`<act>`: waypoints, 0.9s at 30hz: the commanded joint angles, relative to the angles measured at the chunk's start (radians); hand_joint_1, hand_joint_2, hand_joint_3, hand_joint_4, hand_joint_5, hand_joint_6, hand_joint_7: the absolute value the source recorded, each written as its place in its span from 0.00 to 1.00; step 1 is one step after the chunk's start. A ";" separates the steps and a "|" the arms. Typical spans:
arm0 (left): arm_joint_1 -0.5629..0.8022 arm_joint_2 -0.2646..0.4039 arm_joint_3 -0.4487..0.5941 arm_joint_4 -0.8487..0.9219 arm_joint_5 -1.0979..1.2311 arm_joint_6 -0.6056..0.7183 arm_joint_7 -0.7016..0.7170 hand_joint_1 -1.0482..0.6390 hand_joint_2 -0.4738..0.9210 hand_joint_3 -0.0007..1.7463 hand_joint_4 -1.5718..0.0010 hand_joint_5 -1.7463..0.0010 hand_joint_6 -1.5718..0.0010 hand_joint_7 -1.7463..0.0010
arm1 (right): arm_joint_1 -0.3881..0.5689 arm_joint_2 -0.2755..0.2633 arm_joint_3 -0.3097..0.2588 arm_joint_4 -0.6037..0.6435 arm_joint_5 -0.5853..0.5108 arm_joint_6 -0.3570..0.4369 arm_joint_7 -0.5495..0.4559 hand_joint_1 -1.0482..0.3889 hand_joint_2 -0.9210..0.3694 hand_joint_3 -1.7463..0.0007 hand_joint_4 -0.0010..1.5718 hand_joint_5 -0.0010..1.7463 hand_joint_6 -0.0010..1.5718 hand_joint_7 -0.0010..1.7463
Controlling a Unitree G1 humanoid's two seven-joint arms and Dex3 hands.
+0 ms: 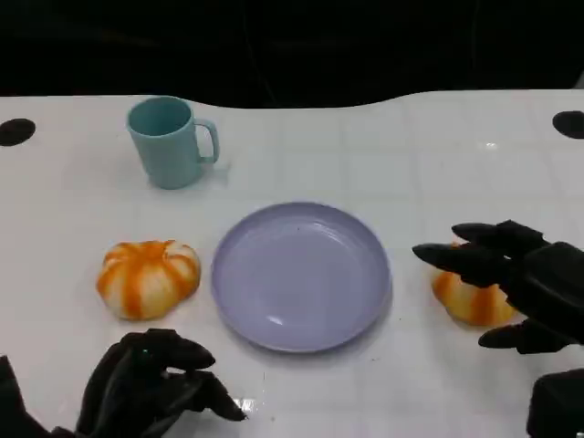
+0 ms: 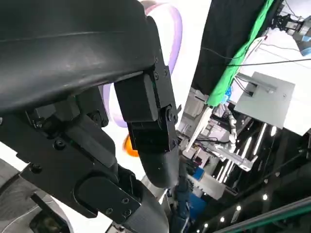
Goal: Grasp the bread from the table and place it into the plate.
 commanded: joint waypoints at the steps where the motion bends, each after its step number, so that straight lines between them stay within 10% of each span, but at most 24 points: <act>1: -0.010 0.011 0.012 0.014 0.005 -0.008 0.008 0.06 0.79 0.00 0.00 0.77 0.00 0.92 | -0.054 -0.022 0.044 0.064 -0.052 0.027 -0.046 0.73 0.16 1.00 0.00 0.20 0.19 0.01; 27: -0.003 0.012 0.013 0.005 0.008 -0.008 0.007 0.06 0.79 0.00 0.00 0.76 0.00 0.91 | -0.248 -0.043 0.218 0.397 -0.131 0.067 -0.193 0.67 0.15 0.99 0.00 0.26 0.20 0.00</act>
